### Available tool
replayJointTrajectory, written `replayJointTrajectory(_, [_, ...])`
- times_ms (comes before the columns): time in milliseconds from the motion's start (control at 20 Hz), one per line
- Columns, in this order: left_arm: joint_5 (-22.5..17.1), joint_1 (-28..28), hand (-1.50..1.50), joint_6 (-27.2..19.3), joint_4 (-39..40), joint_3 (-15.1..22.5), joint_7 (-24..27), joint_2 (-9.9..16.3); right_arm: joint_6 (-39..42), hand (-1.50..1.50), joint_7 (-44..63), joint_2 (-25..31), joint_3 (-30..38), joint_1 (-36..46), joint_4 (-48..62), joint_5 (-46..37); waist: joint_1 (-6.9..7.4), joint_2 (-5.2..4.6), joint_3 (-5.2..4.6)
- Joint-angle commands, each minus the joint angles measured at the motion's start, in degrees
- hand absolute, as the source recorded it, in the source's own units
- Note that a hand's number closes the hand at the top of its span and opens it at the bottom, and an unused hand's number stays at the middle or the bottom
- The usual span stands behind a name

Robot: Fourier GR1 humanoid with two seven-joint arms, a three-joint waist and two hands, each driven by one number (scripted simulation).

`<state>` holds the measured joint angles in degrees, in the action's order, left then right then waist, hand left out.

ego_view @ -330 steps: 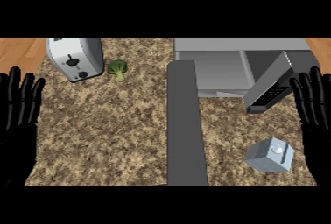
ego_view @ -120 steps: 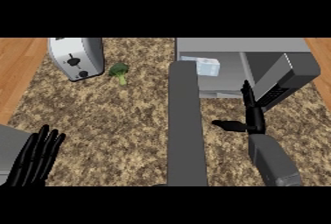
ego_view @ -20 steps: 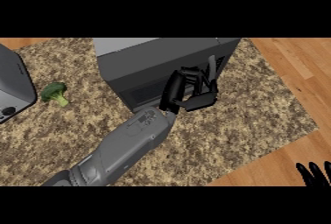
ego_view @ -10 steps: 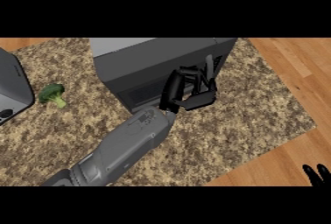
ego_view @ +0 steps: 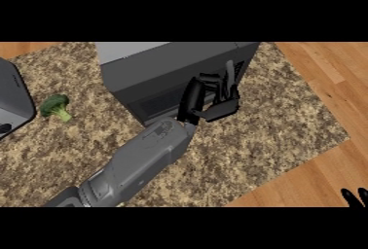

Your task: Pick up the milk, place it into the microwave and close the microwave

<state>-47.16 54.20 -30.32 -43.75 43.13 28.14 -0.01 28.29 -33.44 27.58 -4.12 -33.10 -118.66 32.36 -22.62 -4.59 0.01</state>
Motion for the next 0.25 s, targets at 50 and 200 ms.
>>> replayJointTrajectory(50, [-1.3, 4.1, 1.5, 0.9, 4.5, -1.1, -0.6, 0.0, 1.7, -1.5, -0.2, 1.4, 1.0, -0.9, -0.4, 1.3, -0.69, -0.63, 0.11])
replayJointTrajectory(200, [-1.8, 3.7, 1.5, 1.2, 4.9, -0.9, 0.4, 0.0, 2.0, -1.5, 0.3, 1.7, 0.4, -1.8, -1.1, 1.5, -0.77, -0.73, 0.03])
